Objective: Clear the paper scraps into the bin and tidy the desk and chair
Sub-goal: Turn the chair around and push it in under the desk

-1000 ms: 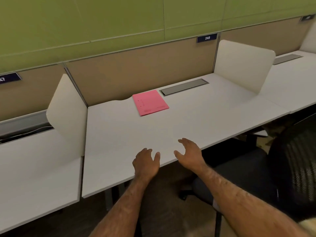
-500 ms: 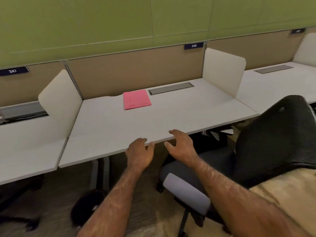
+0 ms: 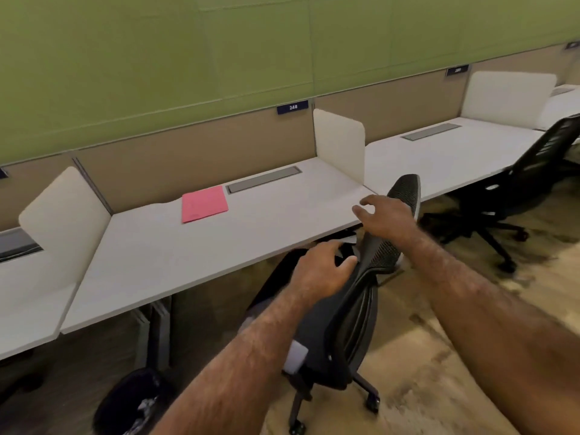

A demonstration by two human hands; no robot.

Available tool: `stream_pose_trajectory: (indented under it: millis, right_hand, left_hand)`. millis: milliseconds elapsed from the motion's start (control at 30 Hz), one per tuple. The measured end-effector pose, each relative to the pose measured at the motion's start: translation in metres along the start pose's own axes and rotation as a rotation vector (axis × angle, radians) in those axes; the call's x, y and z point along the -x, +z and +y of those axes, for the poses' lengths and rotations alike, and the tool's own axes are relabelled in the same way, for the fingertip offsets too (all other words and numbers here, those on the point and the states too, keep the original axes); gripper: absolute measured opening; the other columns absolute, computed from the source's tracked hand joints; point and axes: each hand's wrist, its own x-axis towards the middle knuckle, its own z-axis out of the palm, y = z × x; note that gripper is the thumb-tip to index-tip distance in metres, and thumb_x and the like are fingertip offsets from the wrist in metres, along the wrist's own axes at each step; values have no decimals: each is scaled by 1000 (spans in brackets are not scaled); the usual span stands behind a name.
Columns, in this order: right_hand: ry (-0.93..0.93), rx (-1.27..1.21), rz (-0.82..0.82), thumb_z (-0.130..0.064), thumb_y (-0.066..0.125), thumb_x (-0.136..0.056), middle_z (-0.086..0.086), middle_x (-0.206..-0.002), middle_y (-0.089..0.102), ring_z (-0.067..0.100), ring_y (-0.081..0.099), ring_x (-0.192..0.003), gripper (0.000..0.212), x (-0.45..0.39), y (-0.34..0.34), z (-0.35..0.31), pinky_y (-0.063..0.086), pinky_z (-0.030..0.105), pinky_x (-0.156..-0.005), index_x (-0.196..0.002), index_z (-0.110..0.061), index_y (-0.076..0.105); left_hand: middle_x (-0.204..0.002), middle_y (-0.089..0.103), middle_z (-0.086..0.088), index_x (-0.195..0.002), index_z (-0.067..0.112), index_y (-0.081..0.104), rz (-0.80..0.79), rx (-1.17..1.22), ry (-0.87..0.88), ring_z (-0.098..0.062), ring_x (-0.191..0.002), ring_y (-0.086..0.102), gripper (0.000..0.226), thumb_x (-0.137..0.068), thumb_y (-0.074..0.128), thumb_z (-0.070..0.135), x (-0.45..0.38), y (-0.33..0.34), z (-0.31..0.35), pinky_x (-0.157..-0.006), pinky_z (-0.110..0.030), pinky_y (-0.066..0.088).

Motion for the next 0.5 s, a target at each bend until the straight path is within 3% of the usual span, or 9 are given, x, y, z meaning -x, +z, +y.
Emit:
stream_pose_trajectory:
  millis: [100, 167, 300, 500]
  right_hand:
    - [53, 11, -74, -48, 47, -93, 7, -115, 71, 28, 63, -107, 40, 14, -11, 52, 48, 37, -92, -112, -20, 69]
    - [30, -10, -131, -37, 50, -95, 8, -120, 69, 26, 62, -109, 31, 27, -11, 78, 47, 33, -93, -113, -19, 70]
    - [-37, -55, -194, -18, 46, -99, 2, -149, 45, 19, 41, -137, 35, 41, -3, 104, 23, 27, -115, -130, -21, 60]
    - [-77, -96, -187, -17, 46, -98, 6, -149, 44, 20, 38, -139, 35, 40, 2, 104, 20, 28, -118, -130, -18, 60]
  left_hand:
    - [-111, 68, -5, -116, 19, 60, -128, -61, 69, -26, -102, 63, 45, -85, 56, 52, -13, 34, 43, -86, -38, 52]
    - [-109, 66, -7, -113, 16, 57, -173, -120, 53, -27, -99, 62, 48, -84, 57, 54, -21, 57, 59, -83, -41, 53]
    - [-116, 61, -15, -123, 13, 48, -80, -204, -19, -36, -103, 60, 53, -86, 54, 51, -37, 89, 69, -83, -45, 50]
    - [-108, 65, -17, -118, 7, 51, -13, -347, 17, -36, -98, 62, 44, -91, 53, 42, -48, 94, 66, -74, -41, 50]
